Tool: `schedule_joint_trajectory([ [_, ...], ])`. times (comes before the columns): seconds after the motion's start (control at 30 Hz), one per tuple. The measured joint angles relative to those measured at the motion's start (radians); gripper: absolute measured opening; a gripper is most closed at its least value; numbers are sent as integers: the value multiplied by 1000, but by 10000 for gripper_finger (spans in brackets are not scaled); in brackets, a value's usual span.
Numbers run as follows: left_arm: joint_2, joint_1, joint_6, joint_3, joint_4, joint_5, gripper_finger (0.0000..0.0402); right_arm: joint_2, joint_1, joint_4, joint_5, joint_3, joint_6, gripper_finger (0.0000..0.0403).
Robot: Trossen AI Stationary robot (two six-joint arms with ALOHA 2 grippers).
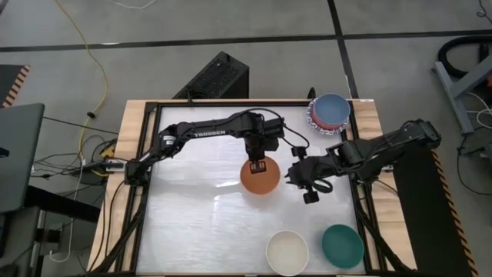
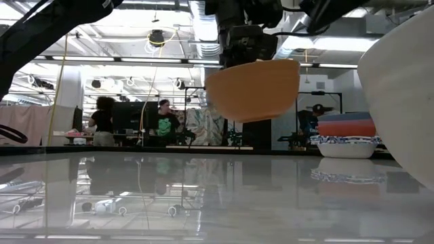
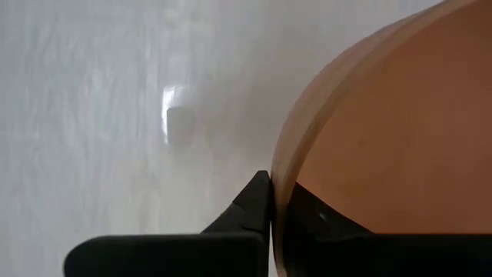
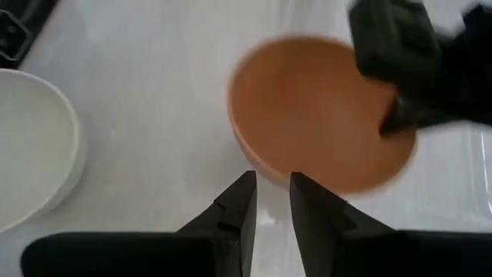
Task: Nest bowls inside each other
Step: Stack the brown bowl on top of the blue bowl
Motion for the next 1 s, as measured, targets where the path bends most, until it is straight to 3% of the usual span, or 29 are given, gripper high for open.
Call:
schedule_joint_trajectory([
  [0.27,0,0,16,0,27,0,0,95,-26,14,-106,25,-150,103],
  [0.57,0,0,18,0,32,-1,0,299,-16,-228,-82,278,-264,103],
  [0.83,0,-1,14,0,29,9,0,395,-5,-267,-95,375,-392,105],
  [1.0,0,-1,5,0,29,9,0,452,-8,-335,-83,377,-395,145],
])
